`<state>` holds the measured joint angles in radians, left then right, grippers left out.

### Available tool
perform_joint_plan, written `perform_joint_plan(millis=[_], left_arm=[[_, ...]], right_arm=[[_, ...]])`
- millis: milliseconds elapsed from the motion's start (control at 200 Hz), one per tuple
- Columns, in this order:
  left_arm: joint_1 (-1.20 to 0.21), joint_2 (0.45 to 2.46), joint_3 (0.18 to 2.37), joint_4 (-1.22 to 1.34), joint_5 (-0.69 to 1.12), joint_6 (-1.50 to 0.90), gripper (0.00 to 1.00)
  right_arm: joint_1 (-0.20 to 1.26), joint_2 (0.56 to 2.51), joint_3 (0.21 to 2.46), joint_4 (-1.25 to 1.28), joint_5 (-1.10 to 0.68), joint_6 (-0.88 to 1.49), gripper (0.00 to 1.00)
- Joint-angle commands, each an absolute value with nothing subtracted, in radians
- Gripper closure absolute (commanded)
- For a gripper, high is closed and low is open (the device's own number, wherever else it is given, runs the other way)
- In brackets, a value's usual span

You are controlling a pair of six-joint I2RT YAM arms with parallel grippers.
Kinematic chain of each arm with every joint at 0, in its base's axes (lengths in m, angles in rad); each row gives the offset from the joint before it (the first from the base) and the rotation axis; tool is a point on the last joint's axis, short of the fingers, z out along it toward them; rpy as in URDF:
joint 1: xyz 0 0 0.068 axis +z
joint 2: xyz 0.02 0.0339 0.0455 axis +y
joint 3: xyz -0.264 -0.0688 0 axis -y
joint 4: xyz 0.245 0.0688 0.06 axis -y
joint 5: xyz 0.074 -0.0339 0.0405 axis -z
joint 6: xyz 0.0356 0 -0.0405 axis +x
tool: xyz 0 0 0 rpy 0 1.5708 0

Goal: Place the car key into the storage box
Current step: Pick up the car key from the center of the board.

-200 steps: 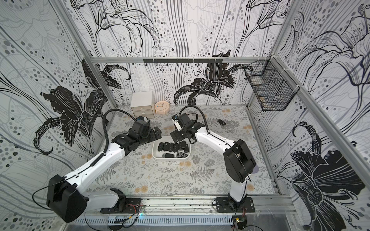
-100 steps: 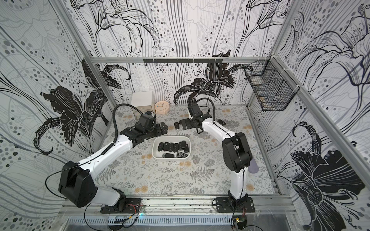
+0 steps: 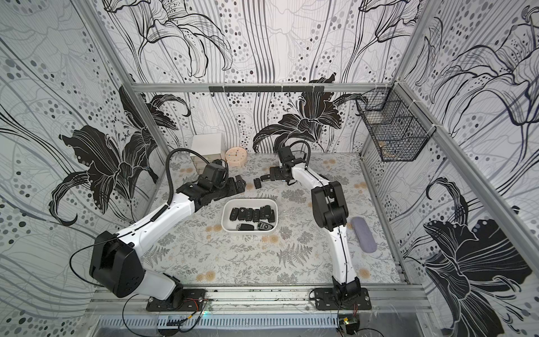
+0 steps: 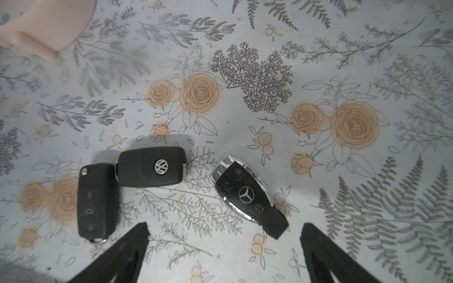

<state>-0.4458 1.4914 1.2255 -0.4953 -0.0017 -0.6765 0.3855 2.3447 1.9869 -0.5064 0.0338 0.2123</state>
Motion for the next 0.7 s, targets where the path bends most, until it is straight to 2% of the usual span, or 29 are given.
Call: perform_joint_plan(millis=[0, 200, 471, 691], left_arm=[[-0.439, 1.491, 1.259, -0.5, -0.006, -0.656, 0.01], [-0.434, 1.481, 1.256, -0.505, -0.011, -0.661, 0.01], [-0.432, 1.466, 1.25, -0.495, -0.036, -0.661, 0.01], [-0.43, 1.458, 1.244, -0.497, -0.034, -0.66, 0.01]], right_arm=[[0.382, 2.406, 2.052, -0.571, 0.036, 0.194, 0.0], [0.378, 2.435, 2.043, -0.584, -0.007, 0.202, 0.0], [0.419, 2.334, 1.888, -0.512, -0.105, 0.257, 0.01], [0.448, 2.3, 1.872, -0.492, -0.076, 0.251, 0.01]])
